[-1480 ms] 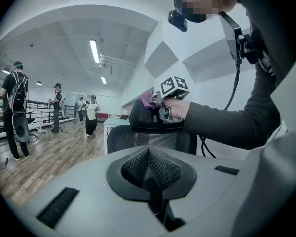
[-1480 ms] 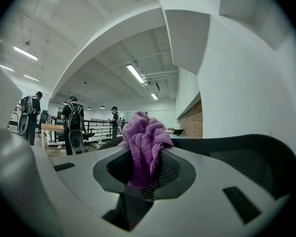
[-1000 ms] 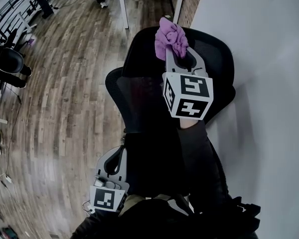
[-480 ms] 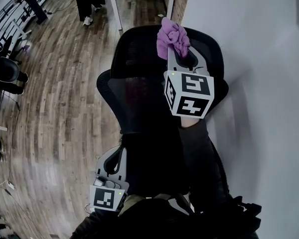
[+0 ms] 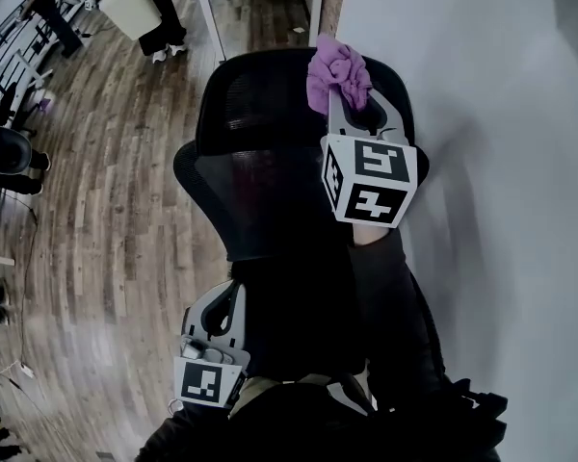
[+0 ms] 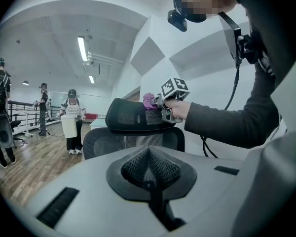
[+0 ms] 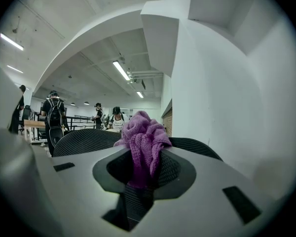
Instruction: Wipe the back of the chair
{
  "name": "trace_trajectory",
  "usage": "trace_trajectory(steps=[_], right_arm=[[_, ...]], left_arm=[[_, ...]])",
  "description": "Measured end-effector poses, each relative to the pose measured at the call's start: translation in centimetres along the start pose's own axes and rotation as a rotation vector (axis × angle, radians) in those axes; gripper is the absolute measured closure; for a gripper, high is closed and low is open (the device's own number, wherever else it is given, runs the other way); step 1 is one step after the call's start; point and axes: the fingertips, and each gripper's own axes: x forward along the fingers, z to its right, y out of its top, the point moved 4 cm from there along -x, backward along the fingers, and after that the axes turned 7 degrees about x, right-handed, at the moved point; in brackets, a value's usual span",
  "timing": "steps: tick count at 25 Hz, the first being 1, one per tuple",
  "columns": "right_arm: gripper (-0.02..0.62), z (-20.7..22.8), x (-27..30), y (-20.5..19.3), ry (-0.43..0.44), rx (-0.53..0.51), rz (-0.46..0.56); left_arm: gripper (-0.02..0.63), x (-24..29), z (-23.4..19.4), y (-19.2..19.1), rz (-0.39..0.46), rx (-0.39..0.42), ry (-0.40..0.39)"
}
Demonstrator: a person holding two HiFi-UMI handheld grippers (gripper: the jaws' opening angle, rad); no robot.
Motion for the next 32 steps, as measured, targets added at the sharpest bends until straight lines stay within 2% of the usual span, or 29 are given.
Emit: trace_trajectory(steps=[32], right_arm=[[0.503,7.2,-6.2,1.5,-0.146,-0.003,0.021]], left_arm=[[0.601,0.5,5.1,1.3,0.041,0.032,-0.113]])
